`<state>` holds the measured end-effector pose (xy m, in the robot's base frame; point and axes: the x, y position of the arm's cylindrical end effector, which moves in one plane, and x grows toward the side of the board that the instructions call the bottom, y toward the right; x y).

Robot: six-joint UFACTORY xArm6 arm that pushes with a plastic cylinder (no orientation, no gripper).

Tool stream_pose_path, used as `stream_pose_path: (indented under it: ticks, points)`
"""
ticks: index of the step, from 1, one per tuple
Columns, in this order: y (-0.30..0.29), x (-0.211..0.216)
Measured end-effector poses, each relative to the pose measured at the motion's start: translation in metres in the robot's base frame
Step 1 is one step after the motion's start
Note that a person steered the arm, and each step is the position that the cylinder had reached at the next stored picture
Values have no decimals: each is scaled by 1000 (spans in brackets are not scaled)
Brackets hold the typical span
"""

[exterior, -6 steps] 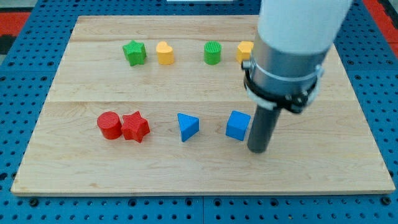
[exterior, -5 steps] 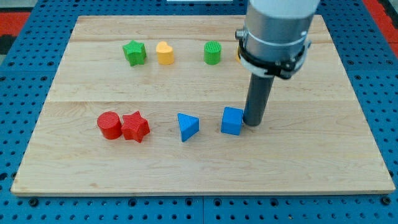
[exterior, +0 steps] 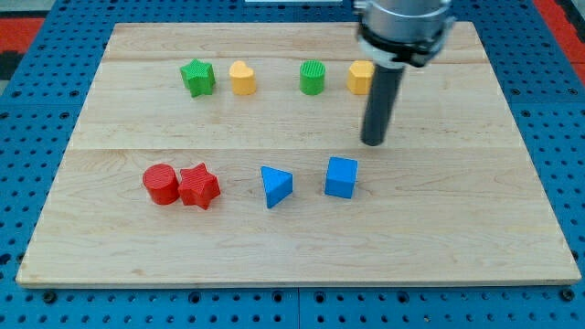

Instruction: Adjust the blue cube at the right side of the blue triangle

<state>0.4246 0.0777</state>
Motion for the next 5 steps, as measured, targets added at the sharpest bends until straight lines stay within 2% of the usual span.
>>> stream_pose_path:
  ticks: [2,4,5]
  points:
    - [-22,37]
    - [-23,41]
    - [-11,29]
